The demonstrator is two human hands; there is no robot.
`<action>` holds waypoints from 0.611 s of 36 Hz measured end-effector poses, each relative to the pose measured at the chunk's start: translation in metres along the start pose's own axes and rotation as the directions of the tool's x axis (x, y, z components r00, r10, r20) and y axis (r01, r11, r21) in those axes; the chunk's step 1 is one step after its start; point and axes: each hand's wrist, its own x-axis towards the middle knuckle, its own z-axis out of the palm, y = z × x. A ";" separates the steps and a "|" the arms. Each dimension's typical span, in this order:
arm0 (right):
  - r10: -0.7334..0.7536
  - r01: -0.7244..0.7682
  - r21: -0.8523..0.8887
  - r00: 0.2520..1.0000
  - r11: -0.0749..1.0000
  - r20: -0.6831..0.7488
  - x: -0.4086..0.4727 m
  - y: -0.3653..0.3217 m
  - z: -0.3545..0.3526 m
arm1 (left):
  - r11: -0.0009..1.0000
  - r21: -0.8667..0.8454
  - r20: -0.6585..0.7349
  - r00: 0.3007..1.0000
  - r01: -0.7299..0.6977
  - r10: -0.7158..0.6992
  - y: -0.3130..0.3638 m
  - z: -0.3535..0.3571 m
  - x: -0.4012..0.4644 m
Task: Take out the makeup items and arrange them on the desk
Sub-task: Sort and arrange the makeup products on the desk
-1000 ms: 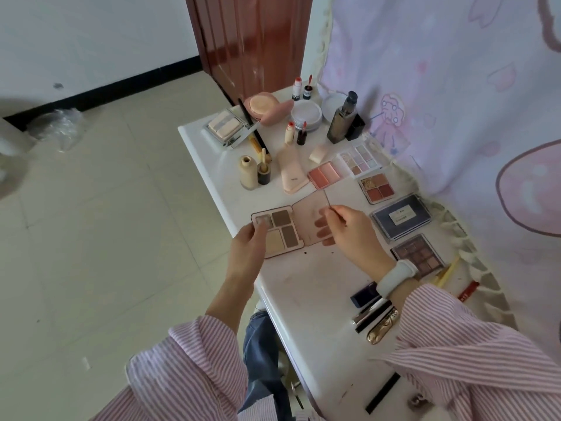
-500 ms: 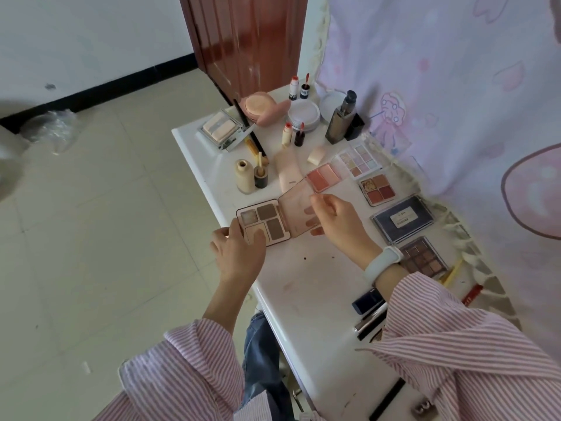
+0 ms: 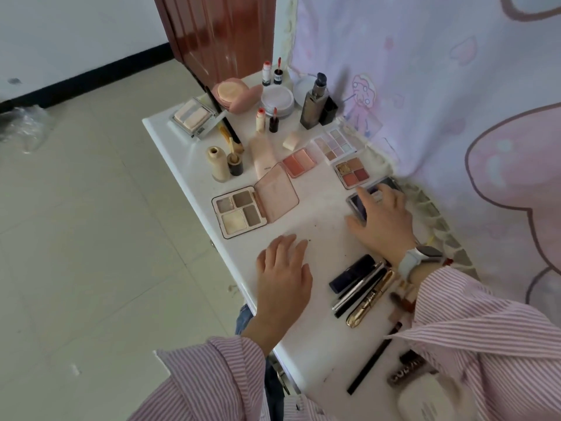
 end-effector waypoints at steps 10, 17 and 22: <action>0.036 -0.037 -0.022 0.997 0.999 -0.070 0.003 -0.018 0.000 | 0.992 0.127 0.032 0.999 -0.028 0.024 -0.006 0.007 -0.003; 0.135 -0.106 0.224 0.984 0.969 -0.120 -0.005 -0.015 -0.004 | 0.989 0.147 -0.003 1.000 -0.026 0.027 -0.008 0.010 -0.004; 0.263 -0.096 0.589 0.943 0.803 -0.204 -0.009 -0.008 -0.020 | 0.994 0.106 -0.001 1.000 -0.017 0.017 -0.006 0.009 -0.003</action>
